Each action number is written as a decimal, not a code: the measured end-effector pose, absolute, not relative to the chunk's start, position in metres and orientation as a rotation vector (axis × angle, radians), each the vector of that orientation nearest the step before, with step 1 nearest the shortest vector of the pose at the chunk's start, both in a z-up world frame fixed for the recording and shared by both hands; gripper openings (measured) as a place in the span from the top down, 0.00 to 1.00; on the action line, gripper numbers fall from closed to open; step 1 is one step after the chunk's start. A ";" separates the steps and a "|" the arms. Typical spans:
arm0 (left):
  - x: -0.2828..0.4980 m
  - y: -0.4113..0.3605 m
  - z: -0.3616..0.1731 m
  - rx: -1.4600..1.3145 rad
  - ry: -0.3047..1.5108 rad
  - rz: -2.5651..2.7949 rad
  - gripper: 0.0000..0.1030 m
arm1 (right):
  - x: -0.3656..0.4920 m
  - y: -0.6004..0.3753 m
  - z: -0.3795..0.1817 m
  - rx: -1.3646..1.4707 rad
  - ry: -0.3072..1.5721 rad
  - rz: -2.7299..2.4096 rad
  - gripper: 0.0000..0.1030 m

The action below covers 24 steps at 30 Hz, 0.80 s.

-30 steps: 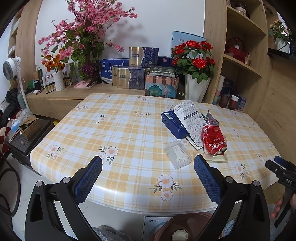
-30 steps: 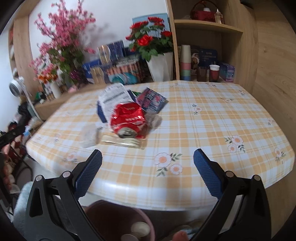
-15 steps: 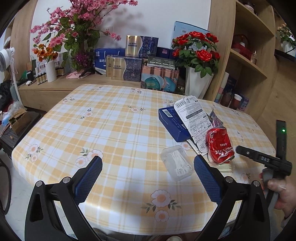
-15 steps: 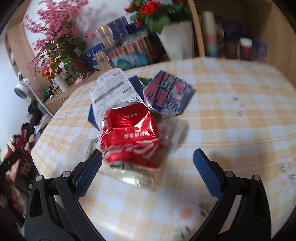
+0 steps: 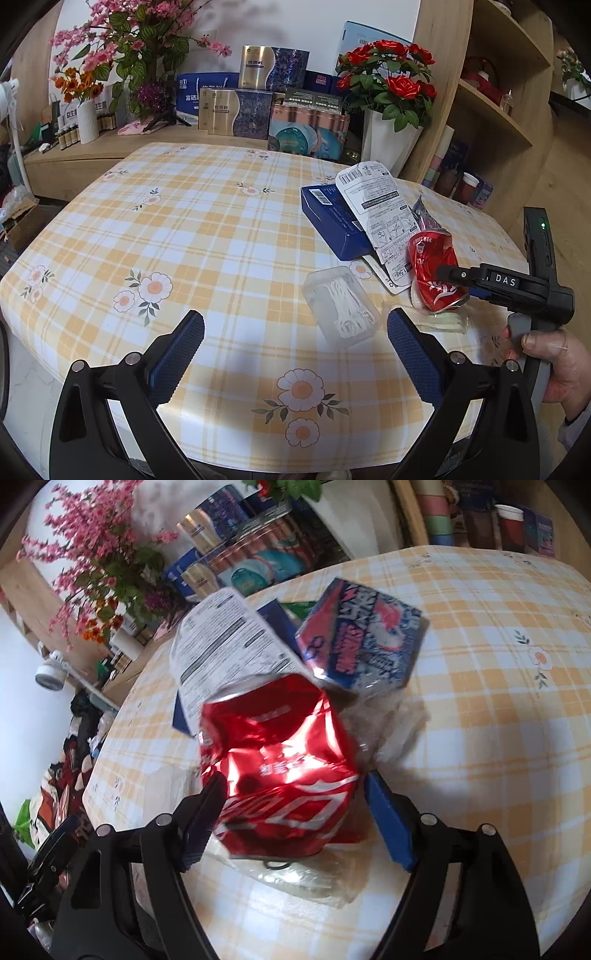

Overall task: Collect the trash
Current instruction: 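Lift the red can with the right tool while the left tool grasps the clear floss box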

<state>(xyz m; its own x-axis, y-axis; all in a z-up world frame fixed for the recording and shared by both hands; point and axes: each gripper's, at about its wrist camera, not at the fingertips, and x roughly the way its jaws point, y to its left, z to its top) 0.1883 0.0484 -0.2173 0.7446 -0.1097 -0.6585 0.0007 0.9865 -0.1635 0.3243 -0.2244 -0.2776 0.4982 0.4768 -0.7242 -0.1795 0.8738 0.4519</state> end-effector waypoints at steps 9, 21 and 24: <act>0.185 0.049 -0.220 -0.163 0.738 -0.067 0.06 | 0.349 -0.227 -0.288 0.471 1.017 0.416 0.27; 0.185 0.048 -0.223 -0.173 0.748 -0.087 0.06 | 0.313 -0.205 -0.232 0.288 0.873 0.465 0.92; 0.187 0.044 -0.225 -0.181 0.763 -0.104 0.06 | 0.300 -0.203 -0.216 0.239 0.798 0.465 0.92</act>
<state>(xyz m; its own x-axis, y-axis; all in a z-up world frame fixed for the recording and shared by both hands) 0.1873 0.0440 -0.2255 0.7188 -0.1588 -0.6769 0.0274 0.9793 -0.2006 0.2999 -0.2027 -0.2163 0.6047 0.4858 -0.6311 -0.3087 0.8734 0.3766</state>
